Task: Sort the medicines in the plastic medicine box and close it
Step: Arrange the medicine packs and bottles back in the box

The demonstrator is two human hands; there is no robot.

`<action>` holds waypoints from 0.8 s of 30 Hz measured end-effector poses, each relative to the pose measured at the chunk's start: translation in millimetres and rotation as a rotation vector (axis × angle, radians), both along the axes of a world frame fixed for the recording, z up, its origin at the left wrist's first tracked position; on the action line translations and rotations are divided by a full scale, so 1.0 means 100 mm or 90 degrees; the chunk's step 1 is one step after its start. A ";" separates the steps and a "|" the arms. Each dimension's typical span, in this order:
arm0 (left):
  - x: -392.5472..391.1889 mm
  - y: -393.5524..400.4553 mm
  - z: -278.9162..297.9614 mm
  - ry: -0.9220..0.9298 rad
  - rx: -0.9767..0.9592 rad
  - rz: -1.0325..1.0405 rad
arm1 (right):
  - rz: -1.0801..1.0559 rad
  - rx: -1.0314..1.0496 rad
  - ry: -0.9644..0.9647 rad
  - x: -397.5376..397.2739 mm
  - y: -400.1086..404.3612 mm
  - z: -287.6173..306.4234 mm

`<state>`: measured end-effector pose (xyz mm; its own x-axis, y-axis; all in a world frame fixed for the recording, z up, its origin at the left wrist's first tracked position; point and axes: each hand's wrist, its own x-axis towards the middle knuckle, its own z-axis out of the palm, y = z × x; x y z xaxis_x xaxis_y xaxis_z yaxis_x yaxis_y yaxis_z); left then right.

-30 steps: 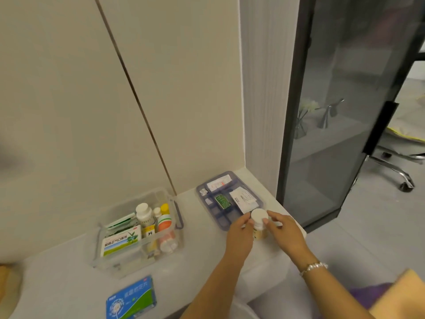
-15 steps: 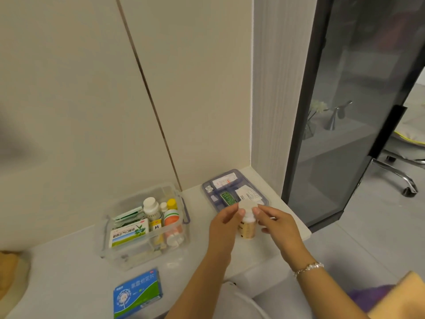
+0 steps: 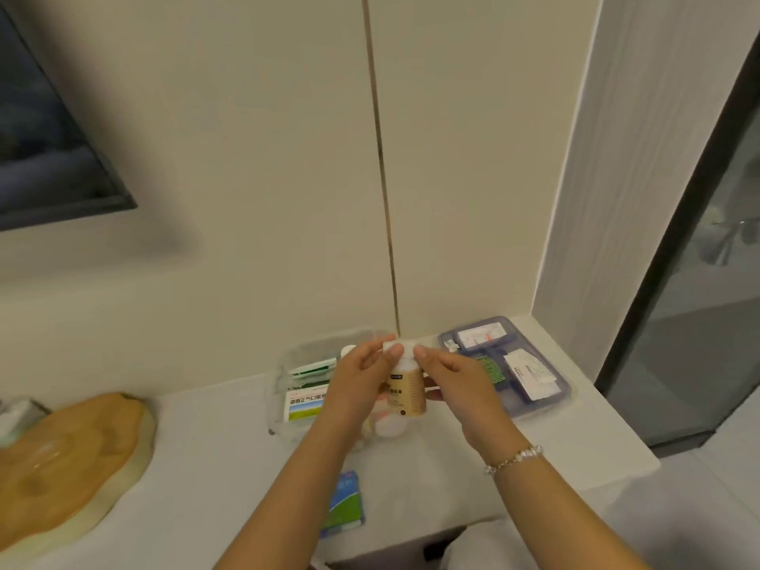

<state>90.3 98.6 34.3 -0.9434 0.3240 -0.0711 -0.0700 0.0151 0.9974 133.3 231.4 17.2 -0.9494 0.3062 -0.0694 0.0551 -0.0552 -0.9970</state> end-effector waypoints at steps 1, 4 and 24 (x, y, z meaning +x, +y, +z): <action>-0.07 -0.05 0.01 -0.006 -0.002 0.025 | 0.006 0.003 0.004 -0.06 -0.05 -0.01; -0.31 -0.16 -0.02 -0.007 -0.038 0.115 | -0.004 0.082 0.019 -0.24 -0.18 -0.08; -0.67 -0.05 -0.61 0.010 -0.392 0.108 | 0.048 0.338 0.029 -0.30 -0.19 -0.75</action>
<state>23.1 93.8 -27.0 -0.9805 0.0738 -0.1822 -0.1071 0.5763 0.8102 103.5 212.9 -57.7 -0.9685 0.2194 0.1181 -0.0042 0.4593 -0.8883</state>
